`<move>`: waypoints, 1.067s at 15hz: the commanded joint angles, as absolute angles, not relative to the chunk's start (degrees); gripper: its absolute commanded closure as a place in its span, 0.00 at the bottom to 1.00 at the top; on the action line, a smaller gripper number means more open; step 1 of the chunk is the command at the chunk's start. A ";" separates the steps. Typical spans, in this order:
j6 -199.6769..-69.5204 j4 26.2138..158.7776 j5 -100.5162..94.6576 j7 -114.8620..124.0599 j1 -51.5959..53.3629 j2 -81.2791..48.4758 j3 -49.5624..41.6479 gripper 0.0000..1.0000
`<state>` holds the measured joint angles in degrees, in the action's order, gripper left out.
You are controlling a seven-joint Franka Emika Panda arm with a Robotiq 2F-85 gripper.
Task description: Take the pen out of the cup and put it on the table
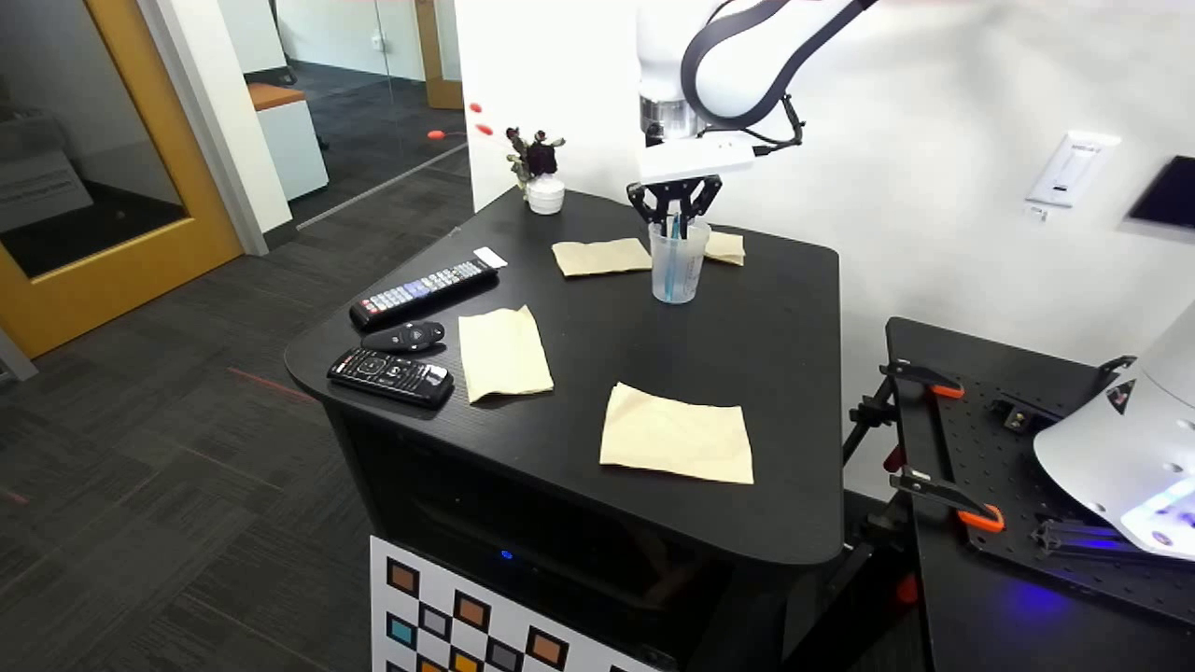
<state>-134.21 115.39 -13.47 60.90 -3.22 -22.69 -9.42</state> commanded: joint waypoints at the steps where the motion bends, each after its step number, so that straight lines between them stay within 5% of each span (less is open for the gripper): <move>1: -136.32 115.91 -13.05 59.57 -2.35 -22.08 -10.57 0.99; 16: -140.12 131.27 -22.65 62.08 -1.38 0.53 -10.17 0.97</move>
